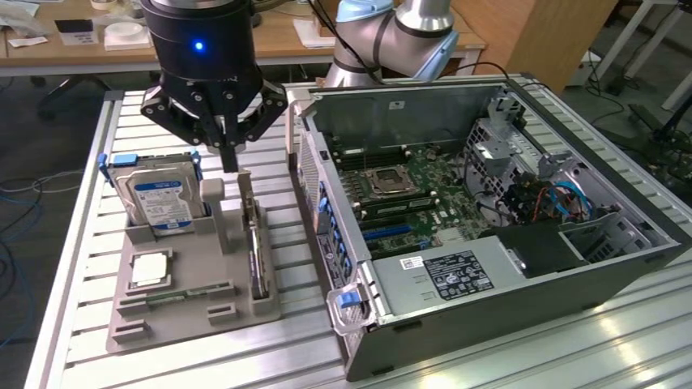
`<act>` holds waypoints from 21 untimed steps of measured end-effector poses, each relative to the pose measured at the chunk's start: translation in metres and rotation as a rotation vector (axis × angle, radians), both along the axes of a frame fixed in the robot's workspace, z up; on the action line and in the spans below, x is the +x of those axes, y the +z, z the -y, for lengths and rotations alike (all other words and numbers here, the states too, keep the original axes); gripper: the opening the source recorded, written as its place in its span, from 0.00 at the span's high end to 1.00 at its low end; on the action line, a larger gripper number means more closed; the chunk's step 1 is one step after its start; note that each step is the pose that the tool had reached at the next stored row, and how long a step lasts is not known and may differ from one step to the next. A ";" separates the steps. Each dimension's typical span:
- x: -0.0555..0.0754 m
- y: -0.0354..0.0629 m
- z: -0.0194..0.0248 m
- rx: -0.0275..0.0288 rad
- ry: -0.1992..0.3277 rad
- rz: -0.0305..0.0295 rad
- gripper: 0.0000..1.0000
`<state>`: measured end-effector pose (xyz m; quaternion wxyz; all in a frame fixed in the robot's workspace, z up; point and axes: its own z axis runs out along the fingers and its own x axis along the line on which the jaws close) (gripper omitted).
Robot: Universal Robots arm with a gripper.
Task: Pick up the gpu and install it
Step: 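Pick up the gpu and move the gpu toward the slot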
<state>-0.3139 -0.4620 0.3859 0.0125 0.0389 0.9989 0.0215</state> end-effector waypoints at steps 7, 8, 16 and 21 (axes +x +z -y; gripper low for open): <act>0.000 0.0000 0.0000 0.0000 0.000 0.0000 0.83; 0.000 0.0000 0.0000 0.0000 0.000 0.0000 0.83; 0.000 0.0000 0.0000 0.0000 0.000 0.0000 0.64; 0.000 0.0000 0.0000 0.0000 0.000 0.0000 0.63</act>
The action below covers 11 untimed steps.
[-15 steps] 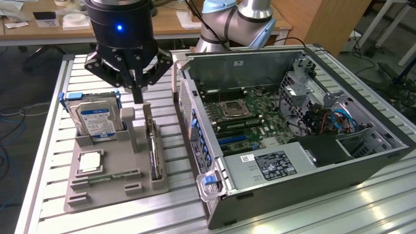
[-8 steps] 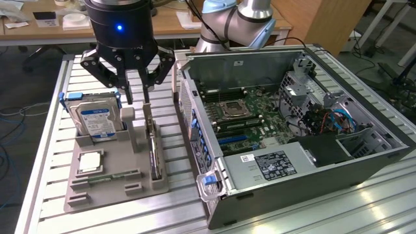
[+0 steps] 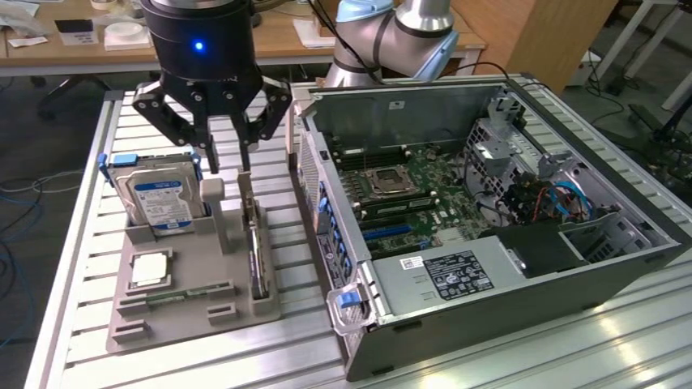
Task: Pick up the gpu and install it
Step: 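Pick up the gpu and move the gpu toward the slot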
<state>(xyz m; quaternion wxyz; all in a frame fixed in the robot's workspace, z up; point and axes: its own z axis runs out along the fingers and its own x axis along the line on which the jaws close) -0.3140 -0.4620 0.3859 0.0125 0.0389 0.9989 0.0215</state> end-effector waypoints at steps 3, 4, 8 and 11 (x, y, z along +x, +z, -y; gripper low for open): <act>0.000 0.0000 0.0000 0.0000 0.000 0.0000 0.57; 0.000 0.0000 0.0000 0.0000 0.000 0.0000 0.57; 0.000 0.0000 0.0000 0.0000 0.000 0.0000 0.57; 0.000 -0.0012 0.0001 0.0002 0.000 0.0002 0.57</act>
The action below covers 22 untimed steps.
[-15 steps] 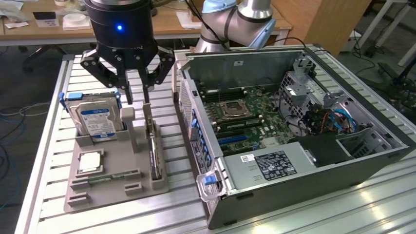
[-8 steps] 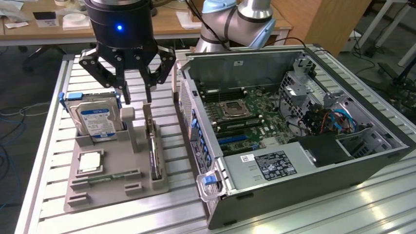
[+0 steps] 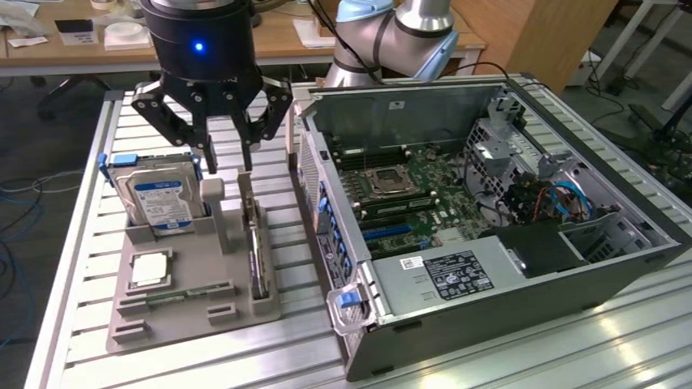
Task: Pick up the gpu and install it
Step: 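Pick up the gpu and move the gpu toward the slot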
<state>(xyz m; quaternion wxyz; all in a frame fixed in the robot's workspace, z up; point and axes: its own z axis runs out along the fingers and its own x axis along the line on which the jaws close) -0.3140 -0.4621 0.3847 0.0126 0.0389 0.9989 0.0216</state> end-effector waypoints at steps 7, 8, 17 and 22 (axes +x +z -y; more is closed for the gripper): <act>0.000 -0.0065 -0.0001 -0.0002 0.000 -0.0003 0.57; 0.000 -0.0065 0.0000 -0.0002 0.000 -0.0003 0.57; 0.000 -0.0124 0.0000 0.0000 0.000 -0.0002 0.57; 0.000 -0.0153 -0.0001 -0.0002 0.000 -0.0003 0.57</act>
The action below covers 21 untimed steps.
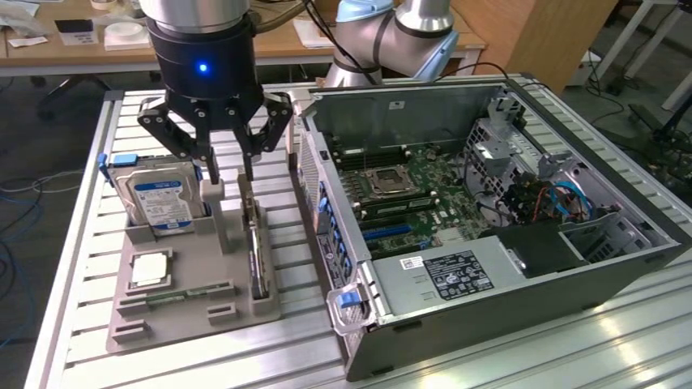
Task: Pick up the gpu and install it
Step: 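Pick up the gpu and move the gpu toward the slot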
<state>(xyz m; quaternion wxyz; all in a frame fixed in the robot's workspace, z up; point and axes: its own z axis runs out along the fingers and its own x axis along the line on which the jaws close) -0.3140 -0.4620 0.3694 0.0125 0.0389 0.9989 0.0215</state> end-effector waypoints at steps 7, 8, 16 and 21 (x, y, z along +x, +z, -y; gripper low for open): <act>0.000 -0.0016 0.0000 0.0001 0.000 0.0001 0.57; 0.000 -0.0020 0.0000 0.0002 0.000 0.0002 0.57; 0.000 -0.0065 0.0000 0.0002 0.000 0.0001 0.57; 0.000 -0.0069 0.0000 0.0001 0.000 0.0001 0.57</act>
